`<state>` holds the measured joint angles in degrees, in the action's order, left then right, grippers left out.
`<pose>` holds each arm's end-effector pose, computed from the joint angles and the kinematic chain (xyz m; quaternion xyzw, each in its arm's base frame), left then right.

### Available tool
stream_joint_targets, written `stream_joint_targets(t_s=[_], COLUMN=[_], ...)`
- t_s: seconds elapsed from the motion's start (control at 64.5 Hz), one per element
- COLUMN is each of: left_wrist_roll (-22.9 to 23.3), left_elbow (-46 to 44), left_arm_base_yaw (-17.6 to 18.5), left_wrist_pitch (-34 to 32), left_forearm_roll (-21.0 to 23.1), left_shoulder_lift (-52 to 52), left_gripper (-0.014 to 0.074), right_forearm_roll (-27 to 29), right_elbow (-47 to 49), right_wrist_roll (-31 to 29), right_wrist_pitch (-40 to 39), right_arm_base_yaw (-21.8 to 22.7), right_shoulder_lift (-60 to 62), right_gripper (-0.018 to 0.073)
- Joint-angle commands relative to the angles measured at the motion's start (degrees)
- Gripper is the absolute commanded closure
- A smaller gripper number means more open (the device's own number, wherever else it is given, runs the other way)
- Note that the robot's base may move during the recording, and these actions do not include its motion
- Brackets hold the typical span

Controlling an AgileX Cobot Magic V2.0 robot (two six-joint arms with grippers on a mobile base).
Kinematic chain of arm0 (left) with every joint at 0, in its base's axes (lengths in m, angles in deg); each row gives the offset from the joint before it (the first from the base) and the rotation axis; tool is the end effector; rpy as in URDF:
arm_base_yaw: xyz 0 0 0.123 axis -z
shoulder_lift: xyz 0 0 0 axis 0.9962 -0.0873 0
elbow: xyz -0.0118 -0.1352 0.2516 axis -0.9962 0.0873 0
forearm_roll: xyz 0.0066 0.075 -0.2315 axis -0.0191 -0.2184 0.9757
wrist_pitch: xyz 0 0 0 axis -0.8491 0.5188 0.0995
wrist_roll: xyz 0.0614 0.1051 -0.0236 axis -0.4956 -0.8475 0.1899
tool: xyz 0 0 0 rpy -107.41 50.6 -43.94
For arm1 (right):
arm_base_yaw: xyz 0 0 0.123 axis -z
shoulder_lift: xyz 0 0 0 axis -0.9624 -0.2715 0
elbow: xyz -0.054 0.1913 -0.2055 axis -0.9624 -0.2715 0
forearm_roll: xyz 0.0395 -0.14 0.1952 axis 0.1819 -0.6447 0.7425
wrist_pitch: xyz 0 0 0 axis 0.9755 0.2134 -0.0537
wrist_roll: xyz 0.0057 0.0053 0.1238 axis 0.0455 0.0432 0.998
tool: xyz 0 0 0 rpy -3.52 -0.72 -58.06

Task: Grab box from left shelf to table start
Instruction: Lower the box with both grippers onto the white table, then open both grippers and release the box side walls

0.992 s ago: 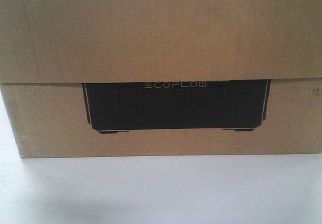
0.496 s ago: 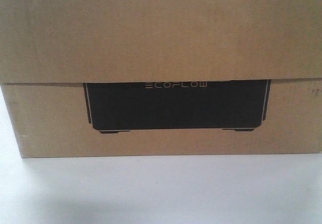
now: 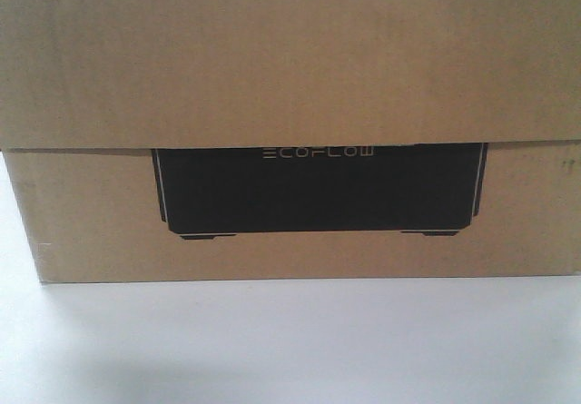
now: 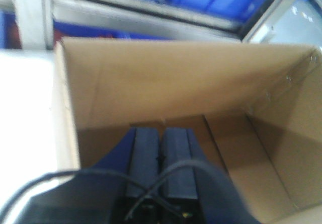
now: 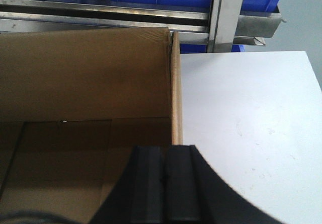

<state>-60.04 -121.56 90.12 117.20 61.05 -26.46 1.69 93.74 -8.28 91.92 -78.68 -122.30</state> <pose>0.3090 -0.0808 0.4544 0.0974 0.8316 -0.2413 0.4907 0.2619 0.0156 0.4432 0.0462 0.8589 0.0449 0.5082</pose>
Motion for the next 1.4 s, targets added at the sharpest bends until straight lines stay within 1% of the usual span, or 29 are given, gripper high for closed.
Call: stream_joint_targets(t_s=[0.0, 0.109, 0.264, 0.341, 0.388, 0.558, 0.729, 0.744, 0.837, 0.868, 0.961, 1.008, 1.07, 1.38], left_wrist_roll=[-3.0, -5.0, -5.0, -5.0, -5.0, -5.0, -5.0, -5.0, -5.0, -5.0, -5.0, -5.0, -5.0, -5.0], left_elbow=[1.3, 7.9, 21.4, 28.8, 32.5, 47.8, 62.4, 63.9, 70.0, 72.0, 75.6, 76.9, 77.5, 77.5], left_arm_base_yaw=[-0.1, -0.1, -0.1, -0.1, -0.1, -0.1, -0.1, -0.1, -0.1, -0.1, -0.1, -0.1, -0.1, -0.1], left_wrist_pitch=[-6.4, -11.8, -24.1, -29.6, -32.0, -38.9, -49.5, -51.2, -57.5, -59.4, -60.8, -60.7, -60.2, -60.0], left_forearm_roll=[2.7, 2.7, 2.7, 2.7, 2.7, 2.6, 2.5, 2.5, -0.1, -2.1, -8.2, -9.7, -9.7, -9.7], left_shoulder_lift=[5.2, 10.1, 18.9, 23.8, 26.2, 37.5, 47.9, 49.1, 53.8, 55.3, 58.5, 59.7, 60.5, 60.6], left_gripper=[0.0687, 0.0687, 0.0687, 0.0687, 0.0687, 0.0687, 0.0687, 0.0687, 0.0687, 0.0687, 0.0687, 0.0687, 0.0687, 0.0687], right_forearm_roll=[-1.1, -1.8, -3.7, -3.7, -3.7, -3.2, -3.2, -3.3, -4.6, -5.4, -8.8, -9.2, -9.2, -9.2], right_elbow=[-0.6, -7.5, -21.2, -27.6, -30.4, -40.8, -50.3, -51.1, -56.6, -58.6, -63.5, -64.8, -65.8, -66.0], right_wrist_roll=[-0.4, -0.4, -0.4, -0.4, -0.4, -0.4, -0.4, -0.4, -0.4, -0.4, -0.4, -0.4, -0.4, -0.4], right_wrist_pitch=[-6.0, -11.9, -26.2, -30.5, -31.7, -31.9, -34.7, -35.0, -39.8, -41.4, -47.5, -50.0, -51.6, -51.7], right_arm_base_yaw=[0.1, 0.1, 0.1, 0.1, 0.1, 0.1, 0.1, 0.1, 0.1, 0.1, 0.1, 0.1, 0.1, 0.1], right_shoulder_lift=[3.1, 7.7, 17.5, 22.1, 24.5, 33.9, 42.3, 43.0, 47.4, 48.5, 51.0, 51.4, 51.4, 51.4], right_gripper=[0.0512, 0.0511, 0.0511, 0.0511, 0.0511, 0.0511, 0.051, 0.051, 0.051, 0.051, 0.051, 0.051, 0.051, 0.051])
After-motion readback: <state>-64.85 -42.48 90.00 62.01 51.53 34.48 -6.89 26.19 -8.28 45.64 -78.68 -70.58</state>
